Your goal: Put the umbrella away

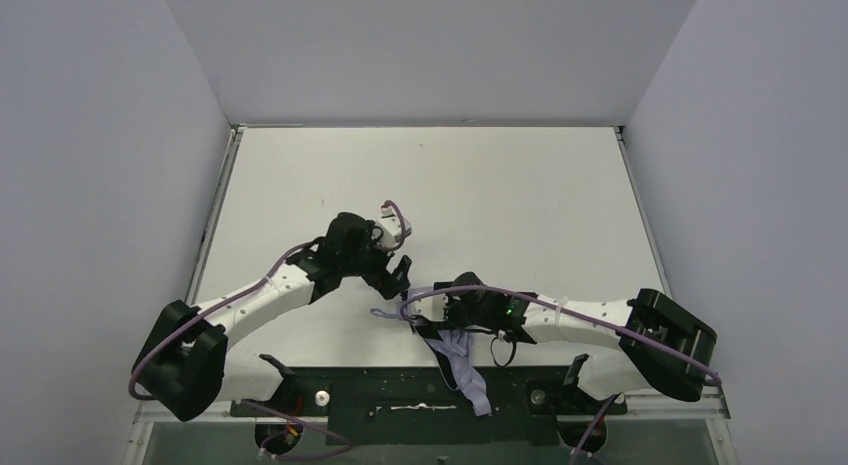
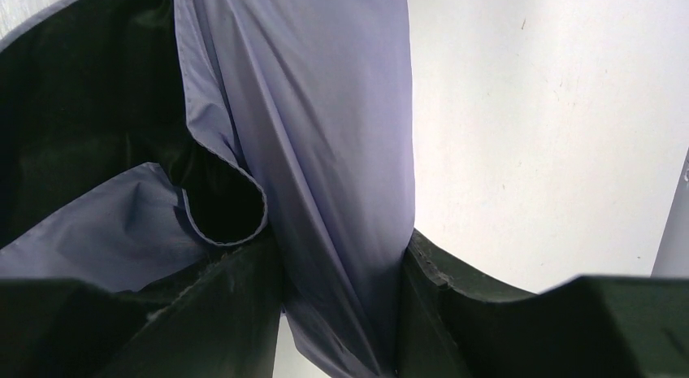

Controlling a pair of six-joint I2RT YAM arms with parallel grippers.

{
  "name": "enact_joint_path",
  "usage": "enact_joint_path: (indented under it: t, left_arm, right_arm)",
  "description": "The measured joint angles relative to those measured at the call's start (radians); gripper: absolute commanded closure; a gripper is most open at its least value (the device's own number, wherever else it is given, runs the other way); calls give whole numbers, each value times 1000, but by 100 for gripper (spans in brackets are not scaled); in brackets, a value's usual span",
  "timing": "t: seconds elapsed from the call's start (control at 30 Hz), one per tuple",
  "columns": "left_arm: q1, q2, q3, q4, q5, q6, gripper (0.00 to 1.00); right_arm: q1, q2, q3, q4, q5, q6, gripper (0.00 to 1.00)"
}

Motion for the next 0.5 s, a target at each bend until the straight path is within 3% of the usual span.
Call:
enact_joint_path:
  t: [0.2, 0.5]
  left_arm:
    - [6, 132, 91, 8, 35, -39, 9]
    - [10, 215, 71, 92, 143, -134, 7]
  right_arm:
    - [2, -2, -2, 2, 6, 0, 83]
    - [5, -24, -27, 26, 27, 1, 83]
